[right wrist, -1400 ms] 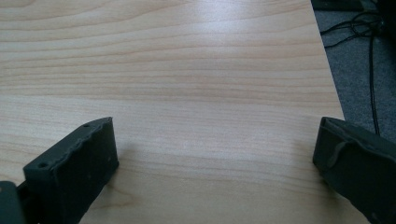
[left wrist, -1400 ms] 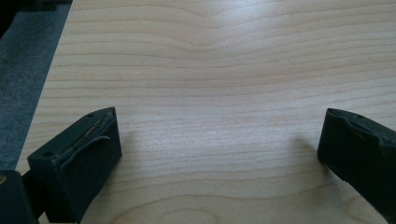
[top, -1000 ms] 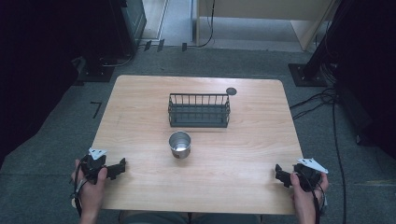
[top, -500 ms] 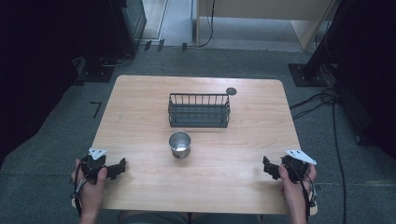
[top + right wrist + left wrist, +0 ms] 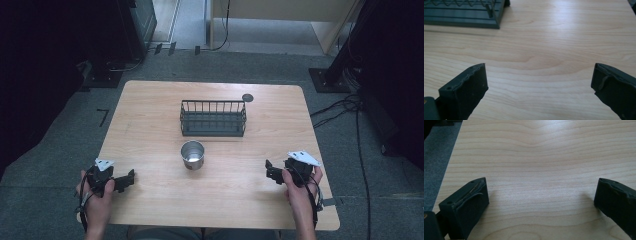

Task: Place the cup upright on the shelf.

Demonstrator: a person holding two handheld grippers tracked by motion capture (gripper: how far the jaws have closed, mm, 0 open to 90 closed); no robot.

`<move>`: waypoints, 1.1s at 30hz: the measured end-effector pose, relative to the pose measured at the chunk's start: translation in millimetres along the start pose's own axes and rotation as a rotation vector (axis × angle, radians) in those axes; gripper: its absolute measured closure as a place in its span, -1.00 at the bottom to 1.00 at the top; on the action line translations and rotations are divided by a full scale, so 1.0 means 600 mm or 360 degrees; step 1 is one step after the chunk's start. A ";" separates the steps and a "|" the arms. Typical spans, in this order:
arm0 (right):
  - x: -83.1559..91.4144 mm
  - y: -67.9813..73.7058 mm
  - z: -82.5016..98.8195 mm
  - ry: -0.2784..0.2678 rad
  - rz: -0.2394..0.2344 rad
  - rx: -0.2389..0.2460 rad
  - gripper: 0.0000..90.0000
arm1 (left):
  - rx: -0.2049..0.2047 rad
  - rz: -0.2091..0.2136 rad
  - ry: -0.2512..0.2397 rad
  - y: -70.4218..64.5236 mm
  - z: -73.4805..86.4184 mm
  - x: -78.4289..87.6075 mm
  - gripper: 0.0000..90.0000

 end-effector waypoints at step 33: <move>-0.061 0.151 -0.060 0.0023 -0.0199 0.0174 -1.00 | 0.0002 -0.0001 -0.0001 0.000 -0.001 -0.001 -1.00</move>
Point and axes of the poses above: each handheld gripper's, and its own axes: x roughly backward along the jaws, z roughly out of its underside, y roughly to its left, the point moved 10 cm from there along -x, roughly forward along the jaws, and after that the axes turned 11 degrees about -z, right-handed, at the moved point
